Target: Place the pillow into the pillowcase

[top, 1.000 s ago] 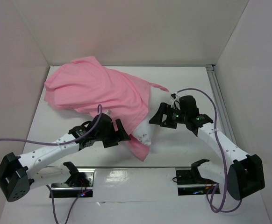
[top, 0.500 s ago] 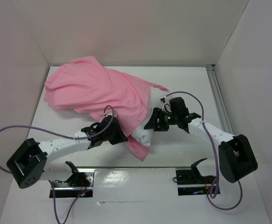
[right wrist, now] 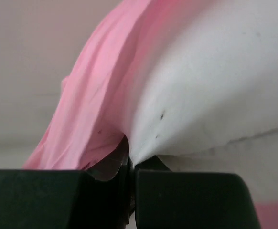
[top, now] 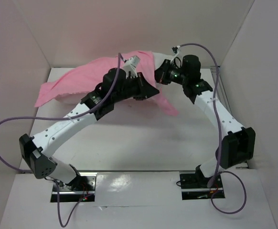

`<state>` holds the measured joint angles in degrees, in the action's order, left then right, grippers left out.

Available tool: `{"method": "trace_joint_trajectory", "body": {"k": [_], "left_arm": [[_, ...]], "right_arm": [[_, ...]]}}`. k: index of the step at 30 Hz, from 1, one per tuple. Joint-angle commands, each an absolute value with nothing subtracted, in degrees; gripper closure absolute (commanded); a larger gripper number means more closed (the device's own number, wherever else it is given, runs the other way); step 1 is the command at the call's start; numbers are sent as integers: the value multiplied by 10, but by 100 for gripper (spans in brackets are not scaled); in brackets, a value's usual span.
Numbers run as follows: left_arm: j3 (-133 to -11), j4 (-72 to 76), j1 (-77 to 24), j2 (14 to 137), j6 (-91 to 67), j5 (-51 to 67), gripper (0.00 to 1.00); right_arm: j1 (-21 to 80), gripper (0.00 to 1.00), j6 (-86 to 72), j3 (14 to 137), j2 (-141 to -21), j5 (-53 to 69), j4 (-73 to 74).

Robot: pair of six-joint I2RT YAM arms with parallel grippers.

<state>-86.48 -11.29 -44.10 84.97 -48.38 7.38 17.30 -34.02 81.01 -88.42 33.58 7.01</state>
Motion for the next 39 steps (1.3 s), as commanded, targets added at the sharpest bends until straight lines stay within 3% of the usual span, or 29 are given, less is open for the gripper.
{"method": "trace_joint_trajectory", "body": {"k": [1, 5, 8, 16, 20, 21, 23, 24, 26, 27, 28, 30, 35, 36, 39], "left_arm": [[-853, 6, -476, 820, -483, 229, 100], [-667, 140, -497, 781, -572, 264, 100], [-576, 167, -497, 761, -601, 258, 100], [-600, 33, -497, 717, -556, 206, 97], [-649, -85, -497, 694, -509, 171, 28], [-675, -112, -497, 684, -499, 158, 8], [-703, -195, -497, 677, -467, 120, 1], [-736, -221, -497, 677, -456, 93, 1], [-774, -293, -485, 677, -429, 65, 5], [-811, -314, -479, 686, -422, 51, 12], [-831, -351, -471, 706, -411, 22, 30], [-900, -386, -449, 740, -399, -19, 41], [-1097, -511, -427, 916, -381, -134, 27], [-1127, -538, -421, 976, -369, -147, 23], [-1242, -583, -416, 1062, -363, -207, 16]], "right_arm": [[254, 100, -358, 697, -895, 367, 23], [287, 100, -440, 517, -943, 378, -145], [287, 100, -462, 471, -943, 373, -192], [287, 100, -457, 461, -919, 366, -181], [298, 100, -424, 455, -888, 353, -127], [298, 91, -411, 464, -872, 338, -78], [306, 66, -367, 475, -841, 303, -23], [306, 36, -353, 475, -830, 292, 25], [306, 24, -324, 475, -795, 266, 72], [306, 20, -316, 481, -784, 238, 113], [290, 20, -308, 481, -773, 230, 128], [266, 20, -308, 475, -743, 219, 155], [208, 38, -318, 488, -723, 241, 149], [198, 45, -318, 494, -736, 252, 142], [164, 42, -331, 528, -791, 291, 101]]}}
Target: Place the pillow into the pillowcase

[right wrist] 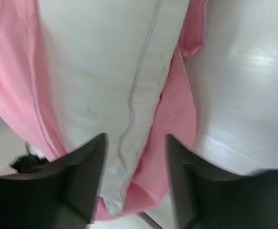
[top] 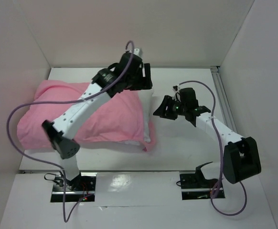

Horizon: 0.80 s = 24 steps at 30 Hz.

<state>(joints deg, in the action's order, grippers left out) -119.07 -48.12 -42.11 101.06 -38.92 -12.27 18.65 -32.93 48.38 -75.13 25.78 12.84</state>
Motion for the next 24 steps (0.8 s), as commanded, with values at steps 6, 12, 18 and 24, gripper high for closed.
{"method": "trace_joint_trajectory", "body": {"k": [6, 12, 18, 24], "left_arm": [[-1347, -671, -395, 1195, -398, -312, 15], [-1252, -615, -347, 1184, -398, -249, 18], [-1245, -587, -315, 1188, -357, -106, 100], [-1270, -593, -309, 1138, -300, -94, 38]], "right_arm": [[135, 23, -373, 629, -944, 354, 7], [151, 39, -420, 705, -1079, 405, -75], [236, 100, -384, 642, -1028, 404, -113], [380, 100, -359, 480, -869, 222, -84]]}}
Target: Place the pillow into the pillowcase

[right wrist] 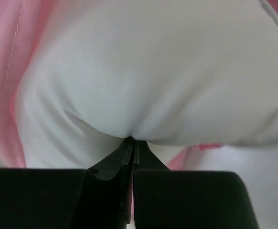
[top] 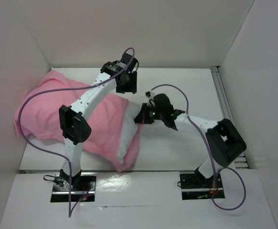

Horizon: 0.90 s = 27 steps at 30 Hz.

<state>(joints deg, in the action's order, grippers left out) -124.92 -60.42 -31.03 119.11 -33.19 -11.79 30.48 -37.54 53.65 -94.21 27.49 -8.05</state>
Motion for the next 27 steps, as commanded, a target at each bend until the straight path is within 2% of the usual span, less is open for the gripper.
{"method": "trace_joint_trajectory", "body": {"k": [1, 2, 5, 8, 10, 13, 17, 20, 24, 25, 26, 27], "left_arm": [[-1270, -593, -309, 1138, -292, -94, 35], [-1255, -593, -309, 1131, -284, -104, 32], [-1238, -593, -316, 1131, -265, -135, 30], [-1252, -635, -343, 1165, -252, -212, 29], [-1264, -661, -359, 1179, -252, -273, 23], [-1255, -684, -367, 1179, -238, -263, 17], [-1221, -684, -373, 1157, -222, -209, 15], [-1221, -712, -386, 1160, -222, -213, 14], [-1210, -737, -398, 1185, -217, -226, 23], [-1210, -737, -398, 1193, -225, -247, 28], [-1210, -743, -398, 1198, -231, -255, 39], [-1215, -748, -398, 1203, -231, -260, 44]], "right_arm": [[392, 100, -359, 467, -841, 199, -84], [406, 100, -359, 456, -831, 161, -78], [435, 100, -352, 437, -811, 119, -64], [442, 100, -347, 432, -816, 119, -64], [442, 100, -347, 432, -817, 119, -57], [442, 100, -347, 432, -817, 119, -57], [442, 100, -347, 432, -823, 113, -57], [442, 100, -352, 432, -823, 113, -57], [442, 100, -352, 432, -823, 101, -46], [442, 100, -352, 432, -823, 96, -40], [442, 100, -352, 432, -823, 96, -40], [442, 100, -352, 432, -817, 96, -40]]}}
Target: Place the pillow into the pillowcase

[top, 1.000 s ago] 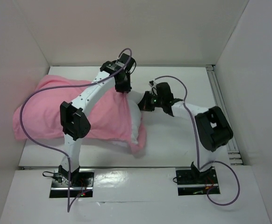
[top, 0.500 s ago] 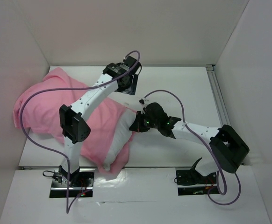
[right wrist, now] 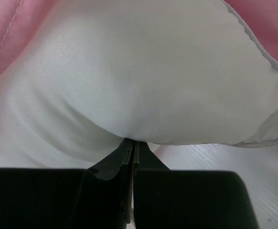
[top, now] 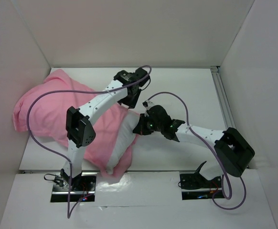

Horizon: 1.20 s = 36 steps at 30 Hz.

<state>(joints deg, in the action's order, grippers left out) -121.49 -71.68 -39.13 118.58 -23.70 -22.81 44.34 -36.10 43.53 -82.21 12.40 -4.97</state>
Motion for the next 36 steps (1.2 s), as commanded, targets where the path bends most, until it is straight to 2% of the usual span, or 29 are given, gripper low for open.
{"method": "trace_joint_trajectory", "body": {"k": [1, 4, 7, 10, 15, 17, 18, 20, 21, 23, 24, 25, 26, 27, 30, 33, 36], "left_arm": [[-1216, -748, -398, 1203, -231, -260, 47], [-1216, -748, -403, 1198, -226, -242, 43], [-1209, -748, -403, 1186, -220, -227, 26], [-1203, -743, -403, 1180, -220, -225, 26], [-1181, -757, -409, 1187, -241, -258, 44], [-1203, -766, -409, 1194, -258, -278, 67], [-1217, -783, -409, 1201, -269, -301, 86], [-1239, -783, -409, 1201, -275, -310, 100], [-1264, -783, -409, 1201, -283, -304, 100], [-1293, -774, -409, 1187, -283, -278, 100], [-1302, -762, -409, 1180, -275, -242, 100], [-1302, -747, -409, 1171, -262, -223, 100], [-1302, -716, -409, 1152, -255, -202, 100], [-1285, -704, -409, 1144, -255, -173, 100], [-1279, -697, -409, 1138, -250, -147, 100], [-1274, -702, -409, 1143, -250, -147, 100], [-1267, -702, -409, 1143, -256, -147, 100]], "right_arm": [[442, 100, -352, 432, -817, 96, -35], [442, 100, -352, 432, -817, 91, -30], [442, 100, -347, 437, -817, 91, -30], [442, 100, -347, 442, -817, 91, -30], [437, 100, -347, 447, -817, 91, -25], [437, 100, -341, 447, -817, 85, -18], [437, 100, -341, 447, -817, 85, -11], [437, 100, -341, 447, -811, 85, -4], [437, 99, -341, 447, -811, 79, 6], [427, 72, -370, 440, -795, 98, 6], [400, 60, -394, 396, -787, 138, -41], [386, 40, -456, 366, -776, 181, -87], [374, 36, -490, 337, -756, 235, -133], [366, 33, -521, 293, -745, 247, -207], [336, 23, -592, 256, -713, 257, -302], [313, 17, -588, 268, -708, 258, -298], [289, 15, -566, 300, -728, 264, -282]]}}
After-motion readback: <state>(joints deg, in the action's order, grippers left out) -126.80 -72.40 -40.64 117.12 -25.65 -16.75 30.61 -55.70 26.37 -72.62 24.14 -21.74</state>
